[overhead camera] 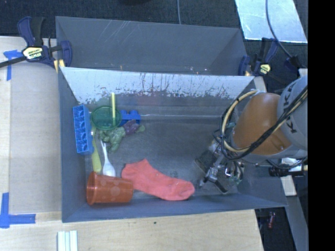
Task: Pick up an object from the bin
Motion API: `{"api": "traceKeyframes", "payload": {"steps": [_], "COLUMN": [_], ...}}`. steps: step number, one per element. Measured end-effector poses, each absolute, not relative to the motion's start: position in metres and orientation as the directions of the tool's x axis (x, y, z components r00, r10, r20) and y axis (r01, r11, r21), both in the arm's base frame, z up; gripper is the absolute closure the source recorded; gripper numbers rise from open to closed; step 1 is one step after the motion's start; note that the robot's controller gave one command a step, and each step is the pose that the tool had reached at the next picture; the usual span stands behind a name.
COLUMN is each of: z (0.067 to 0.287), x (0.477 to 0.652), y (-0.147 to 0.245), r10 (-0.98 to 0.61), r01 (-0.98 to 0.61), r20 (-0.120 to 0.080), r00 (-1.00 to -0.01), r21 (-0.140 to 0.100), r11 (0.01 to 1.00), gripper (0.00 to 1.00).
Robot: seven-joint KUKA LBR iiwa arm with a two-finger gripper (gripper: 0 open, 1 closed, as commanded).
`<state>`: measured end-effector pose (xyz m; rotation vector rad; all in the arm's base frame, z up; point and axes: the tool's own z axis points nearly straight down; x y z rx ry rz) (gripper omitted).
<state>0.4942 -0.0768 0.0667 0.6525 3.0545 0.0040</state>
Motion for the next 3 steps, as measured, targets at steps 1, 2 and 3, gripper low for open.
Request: {"api": "traceKeyframes", "payload": {"steps": [1,2,3], "z": [0.070,0.070,0.082], "x": [0.500,0.500,0.498], "y": [-0.091,-0.091,-0.091], "r10": [0.350,0.350,0.350], "r01": [0.350,0.350,0.350], "r20": [-0.022,-0.022,-0.016], "r00": [-0.936,-0.936,-0.937], "r21": [0.007,0.007,0.006], "r11": [0.937,0.937,0.937], "gripper": [1.00,1.00,1.00]}}
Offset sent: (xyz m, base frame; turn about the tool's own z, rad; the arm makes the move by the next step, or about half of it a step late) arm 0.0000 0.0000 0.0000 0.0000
